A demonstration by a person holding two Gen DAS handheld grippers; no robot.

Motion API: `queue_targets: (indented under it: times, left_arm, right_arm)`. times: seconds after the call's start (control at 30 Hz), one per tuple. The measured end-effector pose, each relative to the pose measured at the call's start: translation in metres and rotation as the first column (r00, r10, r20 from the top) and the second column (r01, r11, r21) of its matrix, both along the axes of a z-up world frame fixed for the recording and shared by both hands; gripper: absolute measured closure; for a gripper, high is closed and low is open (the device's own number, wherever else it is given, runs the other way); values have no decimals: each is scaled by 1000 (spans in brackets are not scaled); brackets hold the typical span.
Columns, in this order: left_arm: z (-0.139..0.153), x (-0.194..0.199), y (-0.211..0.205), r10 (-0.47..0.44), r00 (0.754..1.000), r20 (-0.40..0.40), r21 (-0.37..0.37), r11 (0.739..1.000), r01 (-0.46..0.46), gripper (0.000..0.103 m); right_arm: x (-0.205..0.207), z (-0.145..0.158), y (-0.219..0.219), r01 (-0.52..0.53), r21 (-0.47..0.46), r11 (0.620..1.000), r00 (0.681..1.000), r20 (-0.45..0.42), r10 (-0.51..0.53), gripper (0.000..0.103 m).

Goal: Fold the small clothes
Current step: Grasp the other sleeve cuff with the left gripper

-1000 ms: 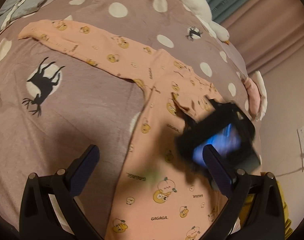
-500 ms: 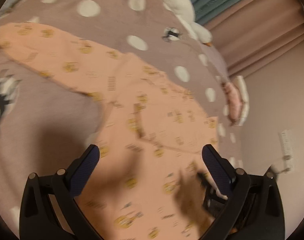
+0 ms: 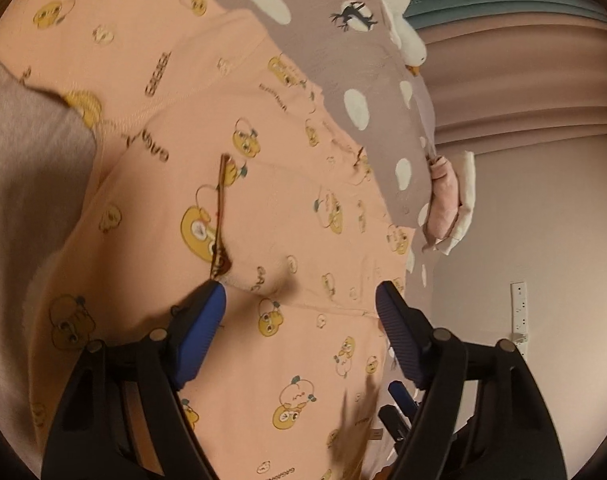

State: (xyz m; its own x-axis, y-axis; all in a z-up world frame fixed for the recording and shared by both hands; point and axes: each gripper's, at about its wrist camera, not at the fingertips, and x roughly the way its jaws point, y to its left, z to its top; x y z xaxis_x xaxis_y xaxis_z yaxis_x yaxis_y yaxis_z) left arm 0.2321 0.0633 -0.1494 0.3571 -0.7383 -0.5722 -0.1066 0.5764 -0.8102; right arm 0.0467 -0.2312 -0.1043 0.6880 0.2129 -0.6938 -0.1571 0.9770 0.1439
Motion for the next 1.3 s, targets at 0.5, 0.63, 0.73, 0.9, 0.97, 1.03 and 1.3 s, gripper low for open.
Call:
queue_targets:
  times: [0.5,0.63,0.73,0.9,0.97,1.03,1.3]
  left_arm:
    - [4,23,-16,65,998,4,32,997,-65,41]
    - [-5,26,-13,84,996,-32,99,992,-81,79]
    - [-5,28,-12,93,995,-24,146,985,-89,93]
    - [7,29,-14,69,996,54,174,982,-77,94]
    - [19,31,-13,62,993,103,172,982,-79,94]
    - [31,34,-10,62,988,140,175,981,-86,94]
    - [47,49,13,69,977,200,269,955,-123,94]
  right_arm:
    - [-1,-11,-11,28,65,997,998,-51,-25,46]
    - [-2,-11,-11,19,65,998,999,-46,-16,46]
    - [-2,-13,-12,12,72,997,999,-47,-9,46]
    - [-2,-16,-15,22,76,997,998,-63,-17,46]
    - [-2,-16,-18,34,80,996,998,-65,-28,46]
    - [-3,-16,-22,48,88,995,997,-69,-42,46]
    - [-5,-17,-37,108,115,987,992,-85,-99,46]
